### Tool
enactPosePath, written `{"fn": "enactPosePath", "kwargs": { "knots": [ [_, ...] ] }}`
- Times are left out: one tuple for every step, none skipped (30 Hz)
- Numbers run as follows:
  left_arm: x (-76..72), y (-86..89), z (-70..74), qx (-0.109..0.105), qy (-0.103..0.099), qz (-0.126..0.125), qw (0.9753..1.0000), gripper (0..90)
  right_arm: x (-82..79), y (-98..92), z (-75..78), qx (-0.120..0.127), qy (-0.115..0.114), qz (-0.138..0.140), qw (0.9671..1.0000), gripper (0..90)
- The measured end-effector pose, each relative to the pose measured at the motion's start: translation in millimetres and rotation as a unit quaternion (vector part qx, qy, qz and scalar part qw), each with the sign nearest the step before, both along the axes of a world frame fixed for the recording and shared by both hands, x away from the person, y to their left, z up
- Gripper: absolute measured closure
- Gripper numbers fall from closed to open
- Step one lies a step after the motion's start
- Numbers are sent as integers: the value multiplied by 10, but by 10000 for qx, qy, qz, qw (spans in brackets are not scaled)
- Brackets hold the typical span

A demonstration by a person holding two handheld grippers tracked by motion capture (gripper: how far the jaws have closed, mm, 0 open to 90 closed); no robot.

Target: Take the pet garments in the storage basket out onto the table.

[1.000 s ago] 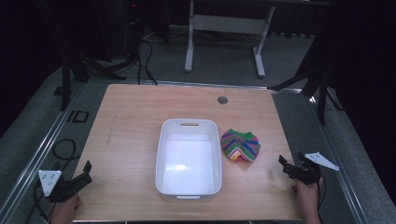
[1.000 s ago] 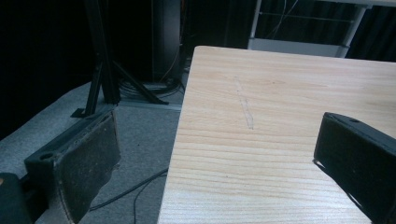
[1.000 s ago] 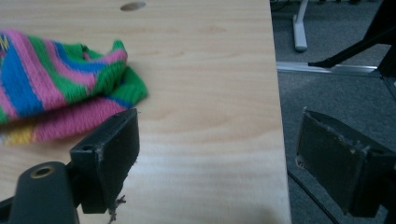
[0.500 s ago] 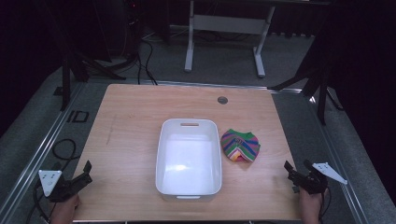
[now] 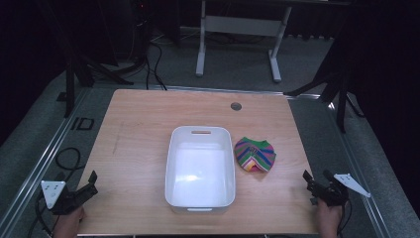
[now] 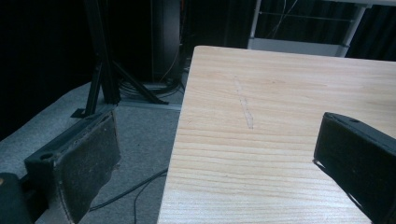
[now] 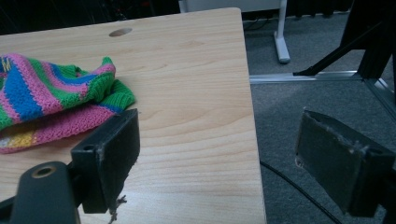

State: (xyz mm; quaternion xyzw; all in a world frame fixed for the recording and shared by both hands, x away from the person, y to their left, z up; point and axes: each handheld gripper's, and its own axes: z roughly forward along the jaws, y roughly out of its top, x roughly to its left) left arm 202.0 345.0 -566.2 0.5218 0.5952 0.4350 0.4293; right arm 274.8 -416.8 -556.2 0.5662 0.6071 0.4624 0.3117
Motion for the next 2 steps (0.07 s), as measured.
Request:
{"fn": "enactPosePath", "kwargs": {
  "knots": [
    [0, 0, 0, 1, 3, -1, 10000, 9, 2, -3, 0, 13, 9, -3, 10000, 138],
    [0, 0, 0, 1, 4, 0, 10000, 9, 4, -5, 0, 29, 23, 3, 10000, 138]
  ]
}}
